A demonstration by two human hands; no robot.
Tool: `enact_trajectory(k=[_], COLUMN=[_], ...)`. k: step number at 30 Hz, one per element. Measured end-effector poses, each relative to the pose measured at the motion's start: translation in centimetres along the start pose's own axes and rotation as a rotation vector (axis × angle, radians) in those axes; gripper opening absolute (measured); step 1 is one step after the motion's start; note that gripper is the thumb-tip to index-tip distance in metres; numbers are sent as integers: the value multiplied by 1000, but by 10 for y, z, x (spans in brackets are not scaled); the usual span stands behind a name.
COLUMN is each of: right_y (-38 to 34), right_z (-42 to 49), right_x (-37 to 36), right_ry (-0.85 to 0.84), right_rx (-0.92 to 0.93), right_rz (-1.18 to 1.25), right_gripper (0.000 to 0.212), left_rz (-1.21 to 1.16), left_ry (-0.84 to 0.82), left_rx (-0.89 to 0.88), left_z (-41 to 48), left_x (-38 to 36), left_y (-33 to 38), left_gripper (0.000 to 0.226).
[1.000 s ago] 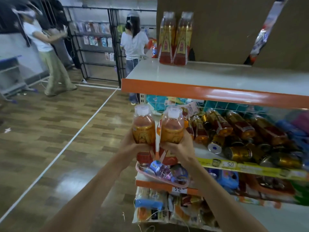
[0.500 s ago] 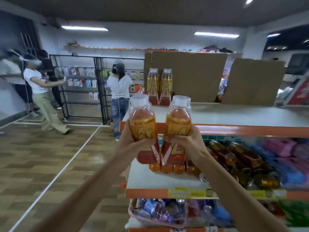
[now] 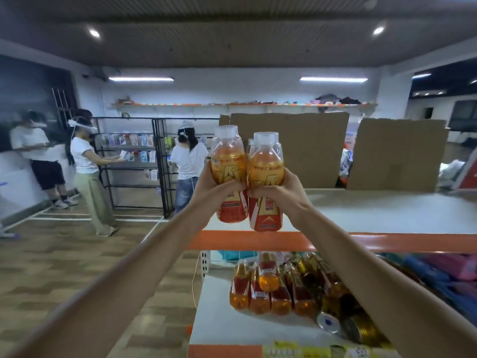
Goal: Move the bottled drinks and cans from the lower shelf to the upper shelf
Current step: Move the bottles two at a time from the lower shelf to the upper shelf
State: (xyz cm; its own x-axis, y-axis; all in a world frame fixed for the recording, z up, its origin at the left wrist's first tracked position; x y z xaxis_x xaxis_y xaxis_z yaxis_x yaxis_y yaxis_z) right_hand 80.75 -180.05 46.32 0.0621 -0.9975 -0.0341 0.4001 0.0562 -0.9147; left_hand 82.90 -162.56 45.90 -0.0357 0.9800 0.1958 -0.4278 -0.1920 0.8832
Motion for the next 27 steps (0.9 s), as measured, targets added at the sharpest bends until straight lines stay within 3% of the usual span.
enact_trajectory(k=[4, 14, 18, 27], right_y=[15, 73, 86, 111], right_z=[34, 93, 113, 146], right_x=[11, 20, 15, 6], right_ry=[-4, -13, 10, 56], right_rx=[-21, -91, -90, -53], right_rz=[18, 7, 42, 50], right_gripper=[41, 56, 50, 73], left_rz=[12, 50, 28, 15], left_ry=[44, -28, -19, -79], left_rx=[25, 135, 148, 74], left_z=[30, 70, 97, 136], left_x=[-11, -15, -8, -11], left_y=[-8, -67, -81, -103], left_gripper=[51, 73, 77, 59])
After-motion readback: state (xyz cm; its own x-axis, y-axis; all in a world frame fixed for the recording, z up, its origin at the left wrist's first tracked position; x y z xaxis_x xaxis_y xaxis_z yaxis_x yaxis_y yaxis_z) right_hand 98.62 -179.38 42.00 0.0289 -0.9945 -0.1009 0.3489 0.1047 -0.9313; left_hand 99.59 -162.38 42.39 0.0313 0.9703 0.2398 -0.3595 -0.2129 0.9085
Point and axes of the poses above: each hand's wrist, its own z-axis towards the middle knuckle, its own x-axis out of the back of the hand, y = z × x, the point moved 2 cm from there along z, towards the middle knuckle, and after that the axes turned 9 degrees about z, right-handed, at the moved point
